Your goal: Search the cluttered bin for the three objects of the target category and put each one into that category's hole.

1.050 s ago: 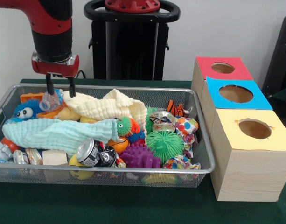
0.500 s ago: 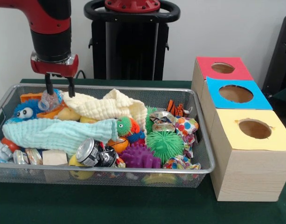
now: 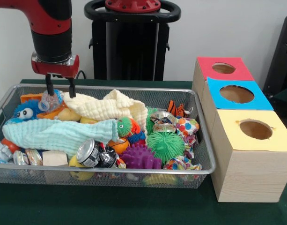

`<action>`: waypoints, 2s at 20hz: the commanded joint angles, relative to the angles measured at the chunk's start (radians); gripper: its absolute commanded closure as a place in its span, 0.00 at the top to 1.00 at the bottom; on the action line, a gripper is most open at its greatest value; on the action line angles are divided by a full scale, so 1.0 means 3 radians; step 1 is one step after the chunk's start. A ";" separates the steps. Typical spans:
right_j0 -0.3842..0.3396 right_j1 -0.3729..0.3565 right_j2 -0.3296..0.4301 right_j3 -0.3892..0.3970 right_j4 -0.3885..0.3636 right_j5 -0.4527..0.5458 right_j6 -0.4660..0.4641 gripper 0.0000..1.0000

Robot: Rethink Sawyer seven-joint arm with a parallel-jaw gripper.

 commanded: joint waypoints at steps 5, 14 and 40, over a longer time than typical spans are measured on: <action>0.0042 0.0156 0.0166 -0.0262 -0.0341 0.0161 -0.0783 1.00; 0.0052 -0.0051 0.0167 -0.0219 -0.0350 0.0243 -0.0740 1.00; -0.0023 0.0265 0.0088 -0.0324 -0.0637 -0.0131 -0.0571 1.00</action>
